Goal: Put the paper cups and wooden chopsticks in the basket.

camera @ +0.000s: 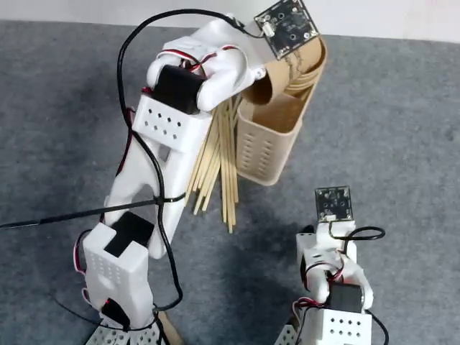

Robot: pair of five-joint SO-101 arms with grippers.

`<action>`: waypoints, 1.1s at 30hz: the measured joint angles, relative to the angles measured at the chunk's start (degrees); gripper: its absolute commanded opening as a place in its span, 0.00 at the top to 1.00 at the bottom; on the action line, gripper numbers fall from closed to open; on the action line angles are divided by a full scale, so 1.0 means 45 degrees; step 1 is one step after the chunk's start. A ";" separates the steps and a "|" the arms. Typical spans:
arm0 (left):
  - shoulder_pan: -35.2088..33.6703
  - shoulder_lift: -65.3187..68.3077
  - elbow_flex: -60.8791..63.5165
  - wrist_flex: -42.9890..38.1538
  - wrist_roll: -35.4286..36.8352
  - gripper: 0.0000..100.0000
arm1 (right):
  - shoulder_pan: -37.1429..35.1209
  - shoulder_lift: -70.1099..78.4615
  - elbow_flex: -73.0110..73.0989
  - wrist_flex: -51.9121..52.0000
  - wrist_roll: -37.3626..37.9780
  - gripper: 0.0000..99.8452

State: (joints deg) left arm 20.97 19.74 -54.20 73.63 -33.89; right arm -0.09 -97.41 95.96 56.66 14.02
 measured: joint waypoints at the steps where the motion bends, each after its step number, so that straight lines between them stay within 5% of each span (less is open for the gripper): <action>1: 0.0000 0.0000 0.0000 -0.0215 0.0117 0.92 | 0.0000 0.0000 0.0000 0.0000 0.0000 0.82; 11: -0.0020 0.0000 0.0039 -0.2305 0.1153 0.87 | 0.0000 0.0000 0.0000 0.0000 0.0000 0.82; 33: 0.0860 0.0547 -0.0918 -0.2950 0.1797 0.87 | 0.0000 0.0000 0.0000 0.0000 0.0000 0.82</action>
State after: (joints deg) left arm 24.84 22.20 -58.33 60.35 -25.80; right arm -0.09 -97.41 95.96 56.66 14.02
